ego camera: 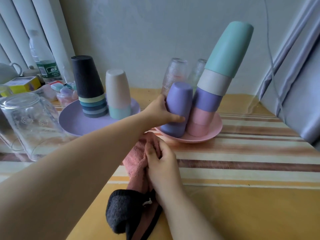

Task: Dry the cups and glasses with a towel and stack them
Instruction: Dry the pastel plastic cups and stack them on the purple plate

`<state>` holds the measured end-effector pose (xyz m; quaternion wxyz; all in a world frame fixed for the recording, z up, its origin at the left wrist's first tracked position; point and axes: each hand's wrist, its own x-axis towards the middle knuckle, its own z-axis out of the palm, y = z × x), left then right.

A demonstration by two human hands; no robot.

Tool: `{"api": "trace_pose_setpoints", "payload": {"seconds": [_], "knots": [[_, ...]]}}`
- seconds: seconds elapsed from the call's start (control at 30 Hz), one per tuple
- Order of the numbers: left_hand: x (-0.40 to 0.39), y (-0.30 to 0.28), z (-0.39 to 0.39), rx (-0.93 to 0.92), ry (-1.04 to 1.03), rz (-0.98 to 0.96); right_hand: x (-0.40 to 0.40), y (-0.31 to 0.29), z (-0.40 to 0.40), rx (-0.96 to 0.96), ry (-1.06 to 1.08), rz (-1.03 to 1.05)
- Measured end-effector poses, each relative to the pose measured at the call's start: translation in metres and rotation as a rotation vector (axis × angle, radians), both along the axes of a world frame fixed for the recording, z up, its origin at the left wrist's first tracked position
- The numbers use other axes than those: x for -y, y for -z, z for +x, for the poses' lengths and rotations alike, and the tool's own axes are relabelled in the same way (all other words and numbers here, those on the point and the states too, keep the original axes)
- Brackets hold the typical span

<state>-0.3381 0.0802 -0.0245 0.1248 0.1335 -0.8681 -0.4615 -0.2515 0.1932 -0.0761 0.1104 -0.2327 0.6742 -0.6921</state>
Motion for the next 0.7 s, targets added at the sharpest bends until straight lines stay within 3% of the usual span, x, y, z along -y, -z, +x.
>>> {"api": "trace_pose_setpoints", "payload": {"seconds": [0.2,0.7], "knots": [[-0.0050,-0.0043,0.0077,-0.061,-0.005,-0.189,0.0001,0.0010,0.0023,0.027,-0.002,0.004],[-0.0082,-0.0101,0.0074,0.005,-0.016,-0.335,-0.0015,0.0002,0.0032,-0.012,-0.002,0.032]]}}
